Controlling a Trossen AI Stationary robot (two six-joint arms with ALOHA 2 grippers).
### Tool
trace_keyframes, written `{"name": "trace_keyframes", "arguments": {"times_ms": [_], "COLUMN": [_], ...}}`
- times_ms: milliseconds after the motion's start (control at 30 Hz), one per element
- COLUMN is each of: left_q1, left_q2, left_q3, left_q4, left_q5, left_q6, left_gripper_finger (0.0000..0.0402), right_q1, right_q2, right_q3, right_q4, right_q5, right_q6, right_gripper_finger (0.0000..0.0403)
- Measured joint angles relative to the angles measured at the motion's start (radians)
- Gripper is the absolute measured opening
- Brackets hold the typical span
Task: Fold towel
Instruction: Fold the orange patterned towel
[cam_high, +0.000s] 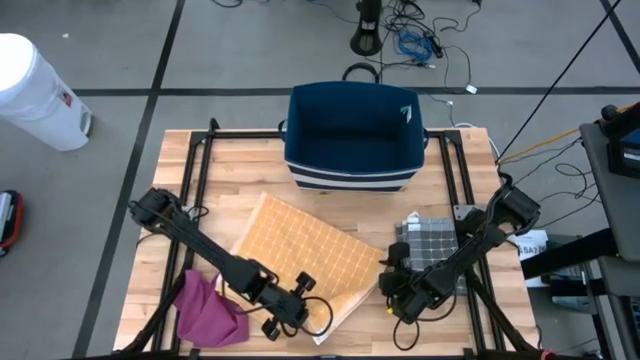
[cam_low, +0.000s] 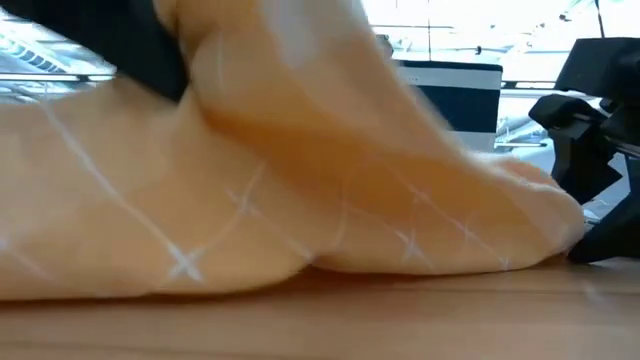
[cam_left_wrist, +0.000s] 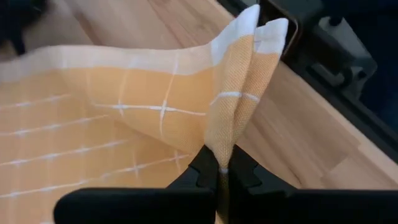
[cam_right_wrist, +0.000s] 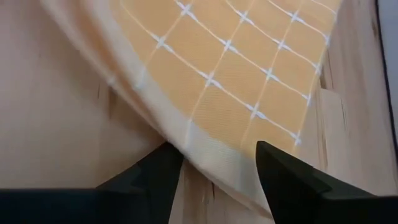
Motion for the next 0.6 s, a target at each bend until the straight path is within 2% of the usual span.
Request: {"name": "trace_keyframes", "arguments": {"times_ms": [200,300,467,533,600], "left_q1": [-0.01,-0.011,-0.01,-0.01,-0.01], "left_q2": [-0.069,-0.09,-0.11,-0.109,-0.109], "left_q3": [0.0,0.0,0.0,0.0,0.0], "left_q4": [0.002,-0.004,-0.026,-0.044,-0.052], "left_q5": [-0.035,-0.058,-0.073,-0.075,-0.077], "left_q6": [0.003,0.009,0.008,0.007,0.008], "left_gripper_finger": [0.0004,0.0004,0.0004,0.0004,0.0004], "right_q1": [0.001,0.0,-0.002,-0.003,-0.003], "right_q2": [0.02,0.021,0.024,0.024,0.022], "right_q3": [-0.002,-0.002,-0.005,-0.005,-0.005], "right_q4": [0.008,0.013,-0.004,-0.005,-0.005], "right_q5": [0.032,0.04,0.035,0.03,0.028], "right_q6": [0.016,0.016,0.035,0.042,0.059], "right_gripper_finger": [0.0162,0.0124,0.0025,0.0008,0.0008]}}
